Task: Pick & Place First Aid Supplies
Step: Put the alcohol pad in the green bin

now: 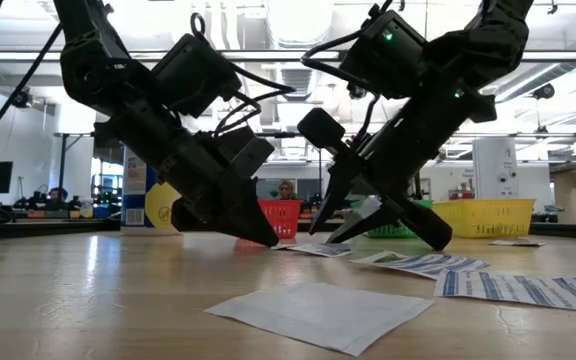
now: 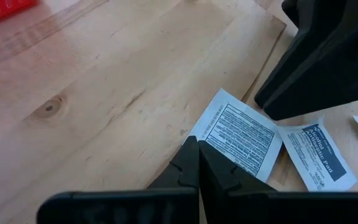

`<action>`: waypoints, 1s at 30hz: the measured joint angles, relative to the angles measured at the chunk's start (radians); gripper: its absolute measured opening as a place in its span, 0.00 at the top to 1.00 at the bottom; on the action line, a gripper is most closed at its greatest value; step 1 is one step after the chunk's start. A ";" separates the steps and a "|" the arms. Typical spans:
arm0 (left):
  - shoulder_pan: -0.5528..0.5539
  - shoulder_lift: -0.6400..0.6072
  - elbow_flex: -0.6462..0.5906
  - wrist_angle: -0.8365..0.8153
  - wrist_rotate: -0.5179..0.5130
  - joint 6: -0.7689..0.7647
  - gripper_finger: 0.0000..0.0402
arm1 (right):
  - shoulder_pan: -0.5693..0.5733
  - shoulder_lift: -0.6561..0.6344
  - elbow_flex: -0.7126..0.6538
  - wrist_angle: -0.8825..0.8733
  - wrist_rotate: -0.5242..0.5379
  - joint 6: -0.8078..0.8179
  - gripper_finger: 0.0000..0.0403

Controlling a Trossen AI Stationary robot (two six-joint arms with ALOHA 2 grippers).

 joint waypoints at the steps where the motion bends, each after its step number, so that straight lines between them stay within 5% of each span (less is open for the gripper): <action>1: -0.001 0.000 0.000 0.000 -0.002 0.000 1.00 | 0.000 0.012 0.002 0.009 0.001 0.002 0.76; 8: -0.004 0.000 -0.001 0.003 -0.004 0.010 1.00 | -0.002 0.128 0.093 0.009 -0.047 -0.018 0.76; 20: -0.005 0.000 -0.002 0.004 -0.004 0.017 1.00 | -0.013 0.072 0.130 -0.069 -0.003 -0.142 0.78; 30: -0.007 0.001 -0.003 0.031 -0.017 0.065 1.00 | -0.018 0.075 0.129 -0.053 -0.019 -0.189 0.90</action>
